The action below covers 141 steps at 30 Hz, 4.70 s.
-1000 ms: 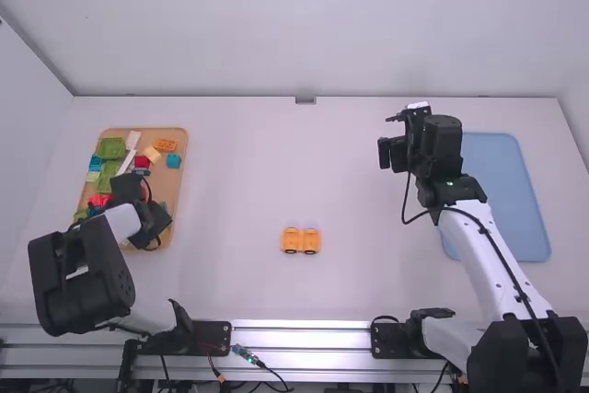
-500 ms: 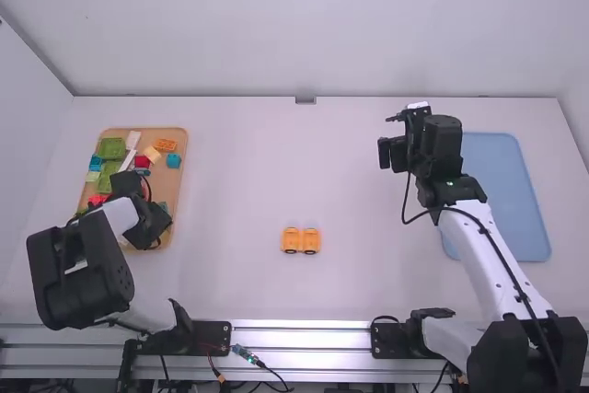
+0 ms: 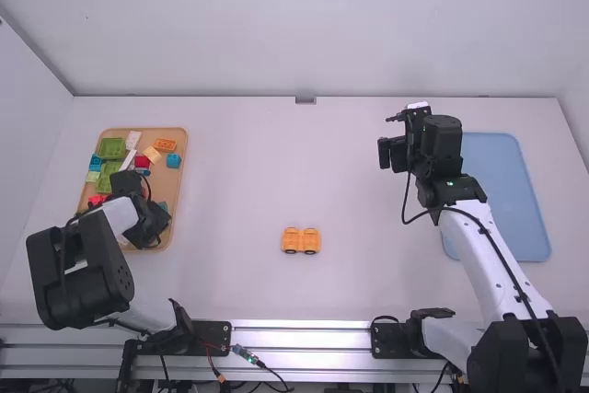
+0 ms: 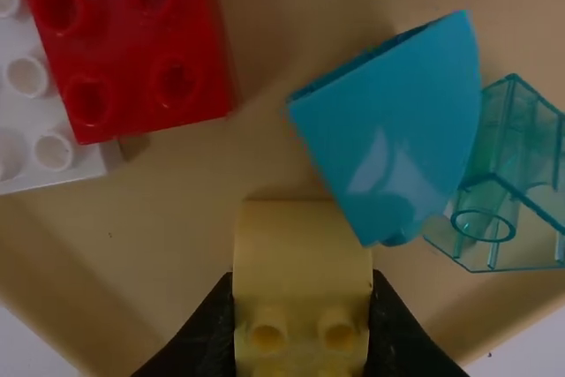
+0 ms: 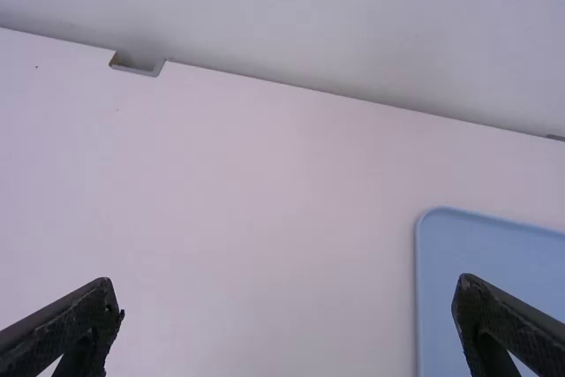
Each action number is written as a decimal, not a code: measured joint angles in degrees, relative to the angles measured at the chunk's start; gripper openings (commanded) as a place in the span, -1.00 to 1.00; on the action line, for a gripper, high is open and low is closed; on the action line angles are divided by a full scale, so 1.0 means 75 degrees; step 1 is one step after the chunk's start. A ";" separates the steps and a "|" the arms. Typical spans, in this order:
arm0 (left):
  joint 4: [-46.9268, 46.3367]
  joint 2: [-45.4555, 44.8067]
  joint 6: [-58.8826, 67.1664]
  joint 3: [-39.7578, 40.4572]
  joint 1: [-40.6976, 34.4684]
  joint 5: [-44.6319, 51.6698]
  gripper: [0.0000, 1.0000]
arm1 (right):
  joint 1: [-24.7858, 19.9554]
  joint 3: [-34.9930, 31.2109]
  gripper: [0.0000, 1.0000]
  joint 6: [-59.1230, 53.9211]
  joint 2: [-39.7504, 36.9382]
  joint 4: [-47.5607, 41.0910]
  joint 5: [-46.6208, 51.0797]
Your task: Assemble lego blocks to make yellow taxi
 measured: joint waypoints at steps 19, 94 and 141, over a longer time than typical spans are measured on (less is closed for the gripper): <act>-0.1827 -0.1614 -0.2480 0.0930 -0.0775 0.0697 -0.96 | 0.0000 0.0003 0.98 -0.0017 0.0000 -0.0009 -0.0003; -0.1772 0.0443 -1.0978 0.0930 -0.6438 0.1463 0.72 | 0.0000 0.0003 0.98 0.0277 0.0000 -0.0026 -0.0026; -0.5115 -0.0256 1.5559 0.3538 -0.4077 0.5738 0.98 | -0.0006 -0.0271 0.98 -0.2597 0.0166 -0.0358 -0.4301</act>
